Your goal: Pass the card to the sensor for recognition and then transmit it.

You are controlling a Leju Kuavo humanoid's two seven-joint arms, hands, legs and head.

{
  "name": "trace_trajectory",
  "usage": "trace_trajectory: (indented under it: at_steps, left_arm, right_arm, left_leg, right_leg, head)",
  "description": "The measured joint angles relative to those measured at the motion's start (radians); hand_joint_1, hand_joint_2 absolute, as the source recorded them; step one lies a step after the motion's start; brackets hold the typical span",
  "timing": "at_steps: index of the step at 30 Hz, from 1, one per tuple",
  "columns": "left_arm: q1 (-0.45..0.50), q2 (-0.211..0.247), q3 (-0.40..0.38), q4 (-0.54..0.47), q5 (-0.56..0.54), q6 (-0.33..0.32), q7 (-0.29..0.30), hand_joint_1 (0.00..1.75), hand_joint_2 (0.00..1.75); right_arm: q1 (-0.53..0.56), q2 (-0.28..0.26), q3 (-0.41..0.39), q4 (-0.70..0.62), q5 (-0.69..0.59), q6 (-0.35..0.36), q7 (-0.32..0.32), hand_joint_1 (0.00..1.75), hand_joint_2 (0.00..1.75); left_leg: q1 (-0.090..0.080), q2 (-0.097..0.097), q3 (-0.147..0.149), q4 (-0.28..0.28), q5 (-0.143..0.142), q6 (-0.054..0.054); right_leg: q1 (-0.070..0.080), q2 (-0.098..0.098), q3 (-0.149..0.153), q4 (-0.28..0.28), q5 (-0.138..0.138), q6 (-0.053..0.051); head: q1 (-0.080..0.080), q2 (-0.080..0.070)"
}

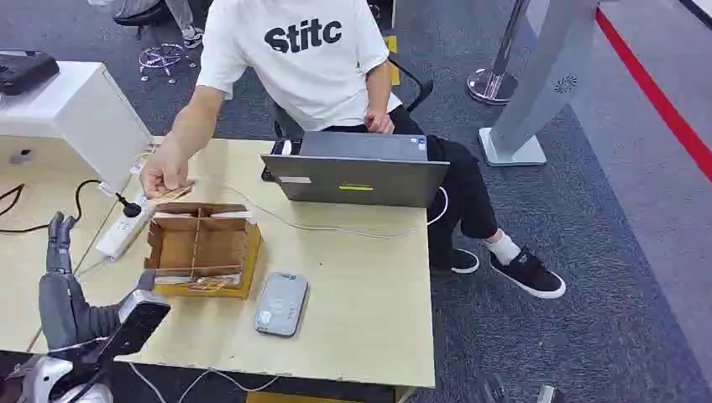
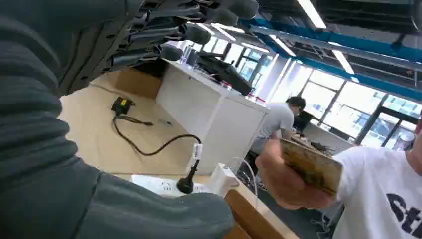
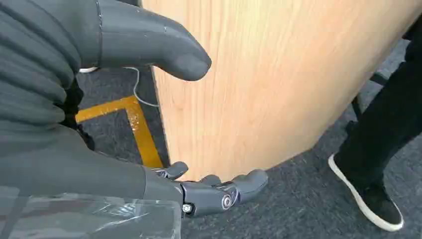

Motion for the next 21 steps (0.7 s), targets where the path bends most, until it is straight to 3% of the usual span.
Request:
trace_trajectory:
  at_steps: [11, 12, 21]
  left_arm:
    - [-0.128, 0.175, -0.066, 0.098, -0.323, 0.002, 0.147, 0.00, 1.75]
    - [-0.138, 0.192, -0.072, 0.108, -0.355, 0.002, 0.161, 1.75, 1.75]
    - [-0.240, 0.298, -0.122, 0.198, -0.619, 0.005, 0.267, 1.75, 1.75]
  right_arm:
    - [-0.034, 0.035, 0.006, 0.010, 0.011, -0.006, 0.014, 0.00, 1.75]
    - [-0.037, 0.038, 0.007, 0.011, 0.012, -0.006, 0.015, 0.00, 1.75]
    - [-0.063, 0.064, 0.029, 0.020, 0.008, -0.006, 0.035, 0.00, 1.75]
  left_leg:
    - [0.001, 0.000, 0.000, 0.000, 0.001, -0.001]
    - [0.001, 0.000, 0.000, 0.000, 0.001, -0.001]
    - [0.001, -0.002, 0.000, 0.000, 0.003, -0.001]
  right_leg:
    - [0.000, 0.000, 0.000, 0.001, 0.000, 0.000]
    - [0.000, 0.000, -0.001, 0.001, 0.000, 0.000]
    - [0.001, -0.001, 0.000, 0.001, 0.001, -0.001]
  head:
    - [0.000, 0.000]
    - [0.000, 0.000]
    - [0.000, 0.000]
